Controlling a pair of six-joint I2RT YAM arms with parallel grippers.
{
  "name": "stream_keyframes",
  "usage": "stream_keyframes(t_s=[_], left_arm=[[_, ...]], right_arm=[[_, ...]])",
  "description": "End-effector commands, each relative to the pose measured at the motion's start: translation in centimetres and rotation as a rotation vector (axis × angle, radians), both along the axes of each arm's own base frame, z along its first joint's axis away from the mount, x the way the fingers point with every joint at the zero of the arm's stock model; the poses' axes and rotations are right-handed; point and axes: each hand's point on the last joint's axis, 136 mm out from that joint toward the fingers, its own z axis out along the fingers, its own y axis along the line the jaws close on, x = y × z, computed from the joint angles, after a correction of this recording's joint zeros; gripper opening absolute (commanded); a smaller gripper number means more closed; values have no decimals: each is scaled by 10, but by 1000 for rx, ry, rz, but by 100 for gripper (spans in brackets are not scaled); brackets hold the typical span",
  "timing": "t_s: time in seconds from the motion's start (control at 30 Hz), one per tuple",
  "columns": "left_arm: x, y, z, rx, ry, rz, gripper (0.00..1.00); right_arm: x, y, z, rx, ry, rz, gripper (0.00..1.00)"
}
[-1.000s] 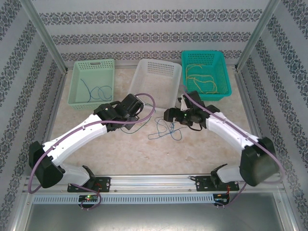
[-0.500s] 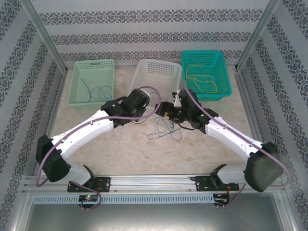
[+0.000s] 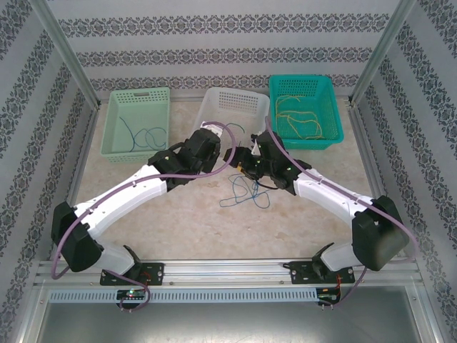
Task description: Untangle the cables
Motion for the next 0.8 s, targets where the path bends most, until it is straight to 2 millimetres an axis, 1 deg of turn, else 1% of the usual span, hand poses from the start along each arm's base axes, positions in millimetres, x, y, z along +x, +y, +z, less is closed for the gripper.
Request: stream_keyframes(t_s=[0.0,0.03,0.07,0.17,0.2,0.23,0.3,0.4,0.47,0.53,0.57,0.7,0.73,0.77], left_arm=[[1,3,14,-123,-55,44,0],[1,4,14,-136,-64,51,0],[1,6,16,-151,-78,62,0],[0,14,25,-224,-141,110,0],[0,17,29,-264,-170,132,0],[1,18,34,-307,-199,143,0],[3,21,43,-414,-264,177,0],[6,23,57,-555,-365,212,0],[8,28,64,-622,-426,235,0],[10,37,72,-696,-478,260,0],[12,44,75,-741,-498,276,0],[16,69,80,-937,-556,325,0],[18,73,82,-978,-571,330,0],[20,76,83,-1023,-584,327,0]], right_arm=[[18,10,24,67,-70,-50,57],[20,10,22,71,-70,-62,52],[22,9,21,81,-69,-75,45],[26,6,20,108,-73,-120,18],[29,3,20,129,-77,-143,12],[31,1,20,154,-75,-162,8],[40,-2,27,237,-94,-205,1],[50,1,38,340,-111,-232,0],[53,-1,37,365,-106,-245,0],[55,-10,33,382,-102,-280,0],[56,-17,30,395,-99,-309,0],[61,-46,22,448,-93,-405,0],[62,-50,20,459,-87,-422,0],[63,-53,23,481,-91,-430,0]])
